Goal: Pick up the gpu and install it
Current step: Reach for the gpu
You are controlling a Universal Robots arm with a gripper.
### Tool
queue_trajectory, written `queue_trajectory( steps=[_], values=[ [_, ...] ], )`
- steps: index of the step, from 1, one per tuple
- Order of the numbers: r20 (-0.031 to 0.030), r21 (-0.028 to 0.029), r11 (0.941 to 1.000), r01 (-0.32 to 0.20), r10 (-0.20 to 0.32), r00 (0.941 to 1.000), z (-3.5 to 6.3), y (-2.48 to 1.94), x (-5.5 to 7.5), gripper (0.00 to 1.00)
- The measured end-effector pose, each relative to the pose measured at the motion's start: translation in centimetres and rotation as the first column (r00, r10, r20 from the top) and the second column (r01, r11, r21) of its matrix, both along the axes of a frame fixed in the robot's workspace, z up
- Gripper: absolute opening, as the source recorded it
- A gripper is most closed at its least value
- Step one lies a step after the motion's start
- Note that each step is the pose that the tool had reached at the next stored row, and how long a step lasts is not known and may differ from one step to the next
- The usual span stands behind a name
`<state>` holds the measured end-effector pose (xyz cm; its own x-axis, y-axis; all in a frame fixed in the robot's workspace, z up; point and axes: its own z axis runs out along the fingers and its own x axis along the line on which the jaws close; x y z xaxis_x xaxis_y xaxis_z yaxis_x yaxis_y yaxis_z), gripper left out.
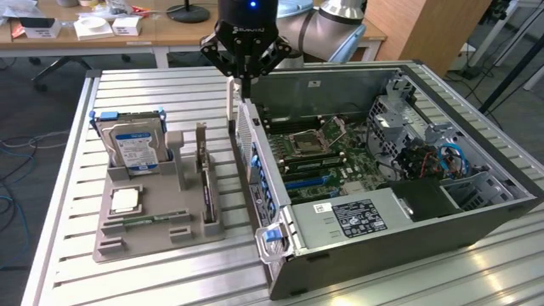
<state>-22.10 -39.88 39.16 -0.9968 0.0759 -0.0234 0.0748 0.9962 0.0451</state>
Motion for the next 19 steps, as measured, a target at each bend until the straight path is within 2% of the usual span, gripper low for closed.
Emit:
queue_trajectory(
  steps=[6,19],
  values=[
    [0.0,0.0,1.0,0.0,0.0,1.0,-0.02,0.0,-1.8,0.1],
    [0.0,0.0,1.0,0.0,0.0,1.0,-0.03,-0.06,-4.5,0.1]
  ],
)
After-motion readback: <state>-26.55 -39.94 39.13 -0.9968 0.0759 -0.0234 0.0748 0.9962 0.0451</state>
